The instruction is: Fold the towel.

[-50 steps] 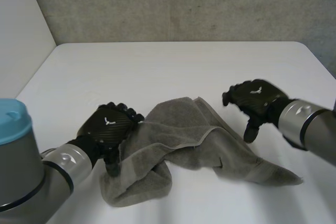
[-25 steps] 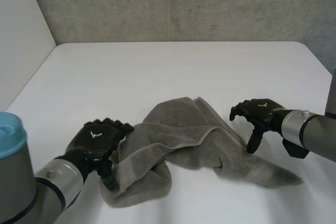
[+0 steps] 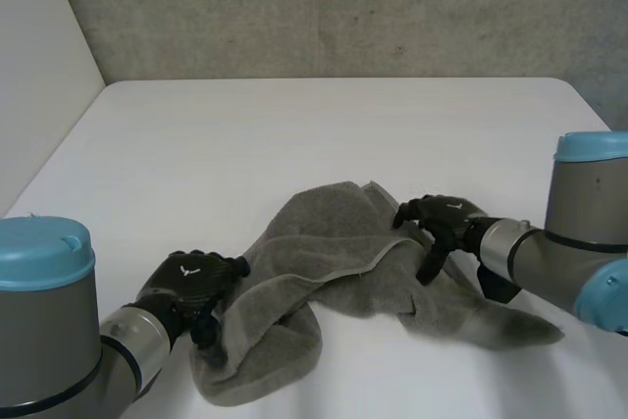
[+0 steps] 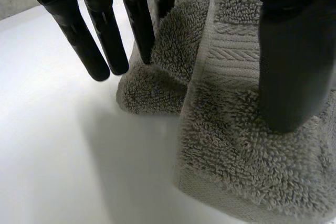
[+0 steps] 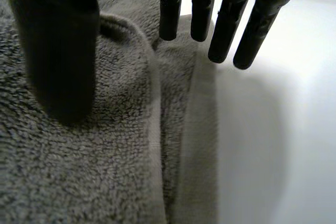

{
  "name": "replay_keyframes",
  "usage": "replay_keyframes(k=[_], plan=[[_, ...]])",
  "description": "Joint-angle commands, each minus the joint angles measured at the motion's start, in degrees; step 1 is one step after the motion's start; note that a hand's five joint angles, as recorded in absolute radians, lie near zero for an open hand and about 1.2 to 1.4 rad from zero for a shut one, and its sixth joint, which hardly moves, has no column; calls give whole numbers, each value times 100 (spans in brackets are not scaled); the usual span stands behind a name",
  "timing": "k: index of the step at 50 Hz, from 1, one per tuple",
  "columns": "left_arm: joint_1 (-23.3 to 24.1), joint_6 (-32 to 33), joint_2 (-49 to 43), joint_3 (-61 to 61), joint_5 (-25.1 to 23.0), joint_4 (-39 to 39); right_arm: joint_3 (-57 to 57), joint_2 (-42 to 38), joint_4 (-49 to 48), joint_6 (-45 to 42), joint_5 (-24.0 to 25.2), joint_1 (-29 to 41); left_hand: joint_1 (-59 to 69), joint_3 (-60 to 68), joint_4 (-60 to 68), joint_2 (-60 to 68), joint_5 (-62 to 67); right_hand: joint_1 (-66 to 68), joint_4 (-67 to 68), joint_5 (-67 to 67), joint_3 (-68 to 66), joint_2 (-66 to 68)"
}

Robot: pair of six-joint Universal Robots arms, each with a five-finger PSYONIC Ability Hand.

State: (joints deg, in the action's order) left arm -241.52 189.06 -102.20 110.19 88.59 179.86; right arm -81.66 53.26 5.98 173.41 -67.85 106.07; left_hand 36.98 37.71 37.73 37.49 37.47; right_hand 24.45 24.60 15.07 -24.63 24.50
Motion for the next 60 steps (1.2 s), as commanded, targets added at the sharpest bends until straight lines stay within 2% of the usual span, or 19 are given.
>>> replay_keyframes(k=[1, 2, 3, 4, 9, 14, 19, 25, 30, 33, 35, 43, 47, 55, 56, 57, 58, 59, 60], plan=[[0, -10, -90, -6, 0, 66, 124, -123, -9, 105, -9, 116, 1036, 963, 961, 986, -13, 2264, 2249, 2202, -2246, 2259], [0, -10, -90, -7, 0, 136, 150, -123, -26, 131, -9, 116, 1607, 1534, 1532, 1556, 558, 3929, 3914, 3867, -3911, 3924], [0, -10, -90, -7, 0, 137, 150, -123, -27, 132, -9, 116, 1612, 1540, 1538, 1562, 563, 3946, 3931, 3884, -3928, 3941], [0, -10, -90, -15, -8, 233, 194, -123, -35, 166, -18, 116, 2329, 2256, 2254, 2278, 1280, 5538, 5524, 5476, -5521, 5534], [0, -1, -90, -155, 0, 540, 405, -97, -150, 307, -18, 107, 4295, 4223, 4221, 4245, 3246, 5555, 5540, 5493, -5537, 5550], [-44, 26, -90, -780, 9, 691, 1115, 350, -447, 290, -44, 116, 4302, 4229, 4227, 4251, 3253, 5555, 5540, 5493, -5537, 5550], [-193, 43, -81, -2506, 307, 708, 1713, 755, -1306, 290, -307, 107, 4302, 4229, 4227, 4251, 3253, 5555, 5540, 5493, -5537, 5550], [-334, 8, -20, -3830, 809, 866, 1672, 1465, -3072, 298, -870, 116, 4302, 4229, 4227, 4251, 3253, 5555, 5540, 5493, -5537, 5550], [-317, 17, 68, -4384, 994, 1183, 1399, 1853, -3507, 308, -845, 125, 4302, 4229, 4227, 4251, 3253, 5555, 5540, 5493, -5537, 5550], [-255, 52, 217, -4183, 958, 1201, 1258, 1933, -3402, 307, -739, 142, 4302, 4229, 4227, 4251, 3253, 5555, 5540, 5493, -5537, 5550], [-246, 69, 279, -3900, 950, 1200, 645, 2248, -3051, 220, -188, 265, 4302, 4229, 4227, 4251, 3253, 5555, 5540, 5493, -5537, 5550], [-343, 104, 482, -1638, 547, 1655, -655, 2566, -2262, -359, 981, 292, 4302, 4229, 4227, 4251, 3253, 5555, 5540, 5493, -5537, 5550], [-667, 551, 447, -467, 151, 2253, -1256, 2496, -1556, -844, 1142, 301, 4302, 4229, 4227, 4251, 3253, 5555, 5540, 5493, -5537, 5550], [-914, 1580, 411, 493, -79, 2940, -1687, 1731, -343, -2039, 1107, 344, 4020, 3947, 3946, 3970, 2971, 5555, 5540, 5493, -5537, 5550], [-914, 1581, 411, 494, -79, 2941, -1652, 1714, -360, -2057, 1072, 353, 4018, 3945, 3943, 3968, 2969, 2846, 2831, 2784, -2828, 2841], [-923, 1677, 420, 555, -87, 2993, -1651, 1714, -361, -2057, 1072, 353, 3868, 3795, 3793, 3818, 2819, 2819, 2804, 2757, -2801, 2814], [-914, 1713, 420, 582, -88, 3019, -1582, 1722, -439, -1987, 1011, 336, 3850, 3777, 3775, 3799, 2801, -46, -60, -108, 63, -50], [-914, 1713, 420, 582, -88, 3020, -1581, 1722, -440, -1987, 1010, 336, 3850, 3777, 3775, 3799, 2801, -75, -89, -137, 92, -79], [-914, 1713, 420, 591, -88, 3020, -1477, 1757, -527, -1839, 854, 327, 3833, 3760, 3758, 3783, 2784, -1074, -1088, -1136, 1092, -1078]])
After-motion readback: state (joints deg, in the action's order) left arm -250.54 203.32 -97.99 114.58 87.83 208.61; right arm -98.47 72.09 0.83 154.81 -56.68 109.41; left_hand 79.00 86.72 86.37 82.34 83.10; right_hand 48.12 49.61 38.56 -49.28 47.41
